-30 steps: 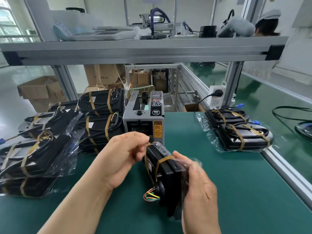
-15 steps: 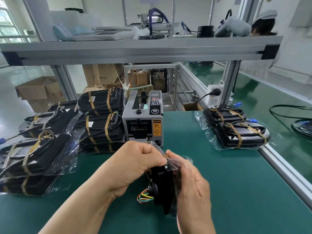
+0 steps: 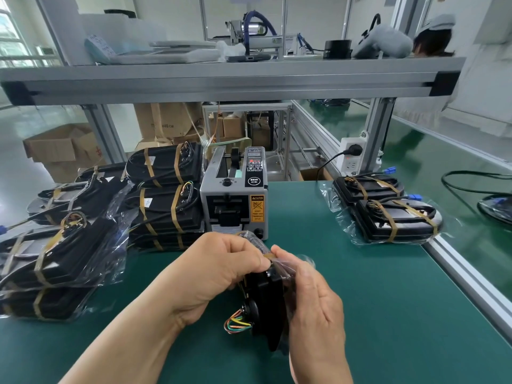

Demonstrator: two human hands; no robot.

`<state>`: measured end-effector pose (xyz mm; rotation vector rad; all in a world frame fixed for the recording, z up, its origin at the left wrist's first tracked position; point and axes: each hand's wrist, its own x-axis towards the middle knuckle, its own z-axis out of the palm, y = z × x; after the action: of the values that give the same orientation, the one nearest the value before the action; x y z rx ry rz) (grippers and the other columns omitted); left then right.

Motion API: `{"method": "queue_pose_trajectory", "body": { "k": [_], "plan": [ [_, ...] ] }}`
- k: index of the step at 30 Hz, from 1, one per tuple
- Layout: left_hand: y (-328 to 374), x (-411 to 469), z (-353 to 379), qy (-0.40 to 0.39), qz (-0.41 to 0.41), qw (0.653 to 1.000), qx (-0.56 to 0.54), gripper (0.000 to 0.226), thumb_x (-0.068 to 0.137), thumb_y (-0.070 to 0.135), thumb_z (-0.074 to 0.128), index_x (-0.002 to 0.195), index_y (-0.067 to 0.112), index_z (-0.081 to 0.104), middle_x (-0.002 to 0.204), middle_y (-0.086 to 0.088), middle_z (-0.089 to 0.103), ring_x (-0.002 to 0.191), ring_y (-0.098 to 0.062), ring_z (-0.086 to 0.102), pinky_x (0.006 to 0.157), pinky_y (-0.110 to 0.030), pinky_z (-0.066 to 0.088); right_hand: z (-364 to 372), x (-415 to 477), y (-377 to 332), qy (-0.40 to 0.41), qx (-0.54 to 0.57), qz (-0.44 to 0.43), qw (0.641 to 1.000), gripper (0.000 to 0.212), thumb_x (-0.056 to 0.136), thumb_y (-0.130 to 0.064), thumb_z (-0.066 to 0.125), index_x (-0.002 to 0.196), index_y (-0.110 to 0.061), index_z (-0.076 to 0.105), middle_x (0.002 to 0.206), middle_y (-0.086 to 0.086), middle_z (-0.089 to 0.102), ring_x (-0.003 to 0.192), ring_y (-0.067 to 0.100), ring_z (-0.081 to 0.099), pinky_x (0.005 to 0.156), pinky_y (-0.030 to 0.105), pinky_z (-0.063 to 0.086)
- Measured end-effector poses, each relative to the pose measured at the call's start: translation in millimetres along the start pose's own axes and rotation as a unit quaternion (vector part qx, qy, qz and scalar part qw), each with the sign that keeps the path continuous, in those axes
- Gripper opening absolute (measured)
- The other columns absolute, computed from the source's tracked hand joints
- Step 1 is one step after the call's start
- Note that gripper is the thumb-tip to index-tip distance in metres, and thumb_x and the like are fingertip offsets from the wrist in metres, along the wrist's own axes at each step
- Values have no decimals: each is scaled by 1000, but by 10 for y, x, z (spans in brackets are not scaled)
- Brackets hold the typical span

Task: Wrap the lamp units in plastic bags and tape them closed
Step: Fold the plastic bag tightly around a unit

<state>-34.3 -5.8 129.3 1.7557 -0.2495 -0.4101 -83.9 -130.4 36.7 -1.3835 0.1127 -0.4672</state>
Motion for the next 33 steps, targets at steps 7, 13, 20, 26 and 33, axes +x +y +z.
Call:
{"method": "queue_pose_trajectory", "body": {
  "k": [7, 13, 20, 26, 33],
  "plan": [
    [-43, 5, -4, 15, 26, 999, 11, 13, 77, 7, 74, 66, 1, 70, 56, 5, 62, 46, 2, 51, 50, -6, 39, 14, 8, 23, -13, -4, 0, 1000, 37, 92, -56, 45, 112, -44, 73, 110, -9, 76, 105, 13, 71, 96, 49, 54],
    [-110, 18, -19, 34, 31, 998, 41, 16, 72, 17, 76, 65, 4, 69, 61, 2, 64, 56, -3, 55, 56, -10, 42, 24, -13, 31, -19, 5, 2, 1000, 35, 91, -55, 47, 110, -44, 74, 109, -8, 76, 105, 12, 71, 96, 48, 54],
    [-140, -29, 0, 54, 61, 992, 95, 15, 72, 21, 79, 63, 16, 67, 54, 9, 53, 51, -4, 45, 52, -10, 38, 24, -29, 47, -28, 9, -4, 1000, 37, 93, -55, 46, 113, -41, 74, 113, -6, 75, 110, 15, 69, 99, 49, 52],
    [-219, -24, 70, 115, 65, 986, 98, 12, 77, 22, 70, 82, 26, 61, 58, 9, 46, 53, -8, 39, 53, -20, 36, 29, -47, 51, -34, 18, -2, 999, 38, 92, -54, 46, 114, -39, 74, 114, -5, 75, 110, 15, 70, 94, 40, 56],
    [-300, -68, 108, 105, 113, 982, 105, 9, 87, 31, 69, 84, 37, 62, 55, 14, 40, 52, -2, 40, 51, -13, 38, 34, -25, 32, -23, 4, -1, 1000, 41, 90, -57, 44, 112, -40, 74, 113, -7, 76, 111, 14, 69, 99, 49, 52]
  ]
}}
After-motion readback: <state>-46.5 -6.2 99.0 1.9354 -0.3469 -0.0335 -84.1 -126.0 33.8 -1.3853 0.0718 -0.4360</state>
